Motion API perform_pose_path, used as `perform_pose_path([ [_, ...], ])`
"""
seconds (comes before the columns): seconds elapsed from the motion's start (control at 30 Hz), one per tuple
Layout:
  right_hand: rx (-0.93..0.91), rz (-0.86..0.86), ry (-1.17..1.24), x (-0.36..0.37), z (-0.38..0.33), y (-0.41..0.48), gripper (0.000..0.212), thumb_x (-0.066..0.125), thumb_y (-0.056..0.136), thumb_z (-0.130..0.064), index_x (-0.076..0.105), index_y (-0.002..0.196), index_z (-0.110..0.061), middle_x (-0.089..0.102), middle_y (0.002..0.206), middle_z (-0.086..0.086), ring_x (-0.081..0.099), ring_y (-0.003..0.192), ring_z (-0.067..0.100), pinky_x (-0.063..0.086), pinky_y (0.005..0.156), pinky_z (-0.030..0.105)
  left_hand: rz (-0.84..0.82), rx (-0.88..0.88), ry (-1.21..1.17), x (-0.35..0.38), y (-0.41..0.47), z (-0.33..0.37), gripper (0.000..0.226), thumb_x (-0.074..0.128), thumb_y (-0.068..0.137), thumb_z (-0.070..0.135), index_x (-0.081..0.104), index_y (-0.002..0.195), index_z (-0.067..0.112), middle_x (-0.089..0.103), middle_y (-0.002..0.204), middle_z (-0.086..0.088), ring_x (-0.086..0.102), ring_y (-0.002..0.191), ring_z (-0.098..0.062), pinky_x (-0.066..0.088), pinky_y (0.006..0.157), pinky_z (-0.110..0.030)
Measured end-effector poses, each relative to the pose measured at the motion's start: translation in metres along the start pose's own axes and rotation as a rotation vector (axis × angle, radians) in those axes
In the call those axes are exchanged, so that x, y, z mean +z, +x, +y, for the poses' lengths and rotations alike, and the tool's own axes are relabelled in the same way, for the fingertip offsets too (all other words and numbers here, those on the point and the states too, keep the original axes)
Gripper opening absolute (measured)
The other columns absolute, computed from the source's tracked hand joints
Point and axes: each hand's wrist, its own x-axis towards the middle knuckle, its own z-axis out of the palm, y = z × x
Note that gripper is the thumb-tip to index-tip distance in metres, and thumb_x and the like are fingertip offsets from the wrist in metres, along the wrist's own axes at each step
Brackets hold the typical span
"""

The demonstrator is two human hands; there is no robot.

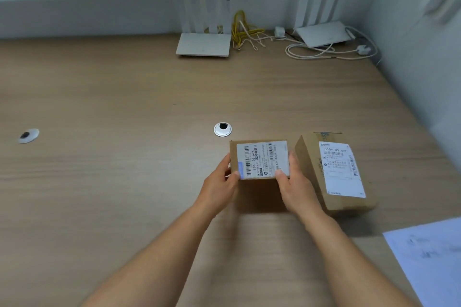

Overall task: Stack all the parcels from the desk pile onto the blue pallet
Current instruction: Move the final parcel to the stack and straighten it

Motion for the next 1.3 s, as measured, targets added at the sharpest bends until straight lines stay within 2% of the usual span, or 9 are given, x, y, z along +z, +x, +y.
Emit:
perform_pose_path([
  [0.1, -0.073, -0.021, 0.012, -0.002, -0.009, -0.018, 0.066, 0.045, 0.097, -0.033, 0.007, 0.152, -0.026, 0.039, 0.148, 0.0, 0.043, 0.128, 0.021, 0.035, 0.101, 0.034, 0.027, 0.025, -0.047, -0.013, -0.025, -0.001, 0.052, 0.047, 0.094, 0.022, 0.036, 0.135, 0.052, 0.064, 0.118, 0.012, 0.059, 0.1, -0.002, 0.045, 0.085, -0.026],
  [0.27, -0.174, -0.138, 0.05, 0.005, -0.027, -0.053, 0.086, 0.061, 0.089, -0.03, 0.001, 0.151, -0.032, 0.036, 0.15, -0.005, 0.038, 0.133, 0.015, 0.031, 0.108, 0.032, 0.094, 0.047, -0.143, -0.041, -0.074, -0.011, 0.054, 0.056, 0.091, 0.02, 0.041, 0.132, 0.052, 0.063, 0.121, 0.011, 0.059, 0.108, 0.001, 0.044, 0.092, -0.024],
  [0.4, -0.287, -0.152, 0.089, 0.017, -0.04, -0.077, 0.083, 0.063, 0.088, -0.028, 0.009, 0.15, -0.036, 0.04, 0.146, -0.005, 0.04, 0.13, 0.011, 0.033, 0.108, 0.033, 0.18, 0.054, -0.164, -0.057, -0.118, -0.022, 0.059, 0.059, 0.09, 0.016, 0.039, 0.128, 0.057, 0.063, 0.119, 0.013, 0.059, 0.107, 0.001, 0.045, 0.094, -0.025],
  [0.53, -0.422, -0.179, 0.12, 0.033, -0.058, -0.1, 0.078, 0.066, 0.086, -0.025, 0.02, 0.149, -0.036, 0.036, 0.146, -0.01, 0.036, 0.124, -0.001, 0.029, 0.104, 0.022, 0.278, 0.047, -0.161, -0.071, -0.159, -0.033, 0.063, 0.06, 0.091, 0.015, 0.036, 0.135, 0.053, 0.064, 0.118, 0.014, 0.06, 0.106, 0.002, 0.046, 0.096, -0.025],
  [0.63, -0.485, -0.239, 0.122, 0.048, -0.069, -0.115, 0.077, 0.065, 0.087, -0.026, 0.02, 0.148, -0.035, 0.037, 0.145, -0.013, 0.034, 0.121, -0.005, 0.027, 0.1, 0.018, 0.368, 0.04, -0.149, -0.081, -0.189, -0.041, 0.061, 0.06, 0.091, 0.016, 0.036, 0.129, 0.058, 0.065, 0.114, 0.016, 0.06, 0.104, 0.003, 0.045, 0.094, -0.022],
  [0.77, -0.55, -0.313, 0.128, 0.071, -0.088, -0.135, 0.076, 0.065, 0.087, -0.029, 0.02, 0.147, -0.039, 0.043, 0.141, -0.013, 0.044, 0.125, 0.004, 0.035, 0.105, 0.027, 0.483, 0.026, -0.136, -0.1, -0.224, -0.054, 0.06, 0.061, 0.091, 0.019, 0.036, 0.129, 0.058, 0.066, 0.112, 0.016, 0.061, 0.101, 0.003, 0.045, 0.092, -0.02],
  [0.87, -0.59, -0.33, 0.123, 0.088, -0.105, -0.151, 0.075, 0.066, 0.086, -0.031, 0.023, 0.147, -0.037, 0.045, 0.141, -0.011, 0.047, 0.124, 0.008, 0.038, 0.106, 0.036, 0.57, 0.025, -0.135, -0.115, -0.248, -0.063, 0.058, 0.061, 0.091, 0.021, 0.036, 0.133, 0.053, 0.065, 0.112, 0.018, 0.061, 0.1, 0.006, 0.045, 0.085, -0.009],
  [1.1, -0.729, -0.358, 0.079, 0.133, -0.155, -0.192, 0.072, 0.064, 0.087, -0.032, 0.026, 0.147, -0.031, 0.05, 0.137, -0.009, 0.052, 0.117, 0.009, 0.042, 0.102, 0.034, 0.752, 0.026, -0.203, -0.159, -0.3, -0.085, 0.057, 0.061, 0.09, 0.021, 0.037, 0.135, 0.049, 0.062, 0.113, 0.022, 0.057, 0.099, 0.015, 0.04, 0.077, 0.001],
  [1.3, -0.831, -0.426, 0.074, 0.189, -0.203, -0.242, 0.067, 0.064, 0.087, -0.031, 0.03, 0.145, -0.033, 0.052, 0.133, -0.01, 0.054, 0.114, 0.007, 0.043, 0.099, 0.029, 0.84, -0.007, -0.21, -0.211, -0.36, -0.116, 0.057, 0.056, 0.093, 0.025, 0.032, 0.142, 0.042, 0.058, 0.122, 0.02, 0.054, 0.111, 0.003, 0.04, 0.092, -0.014],
])
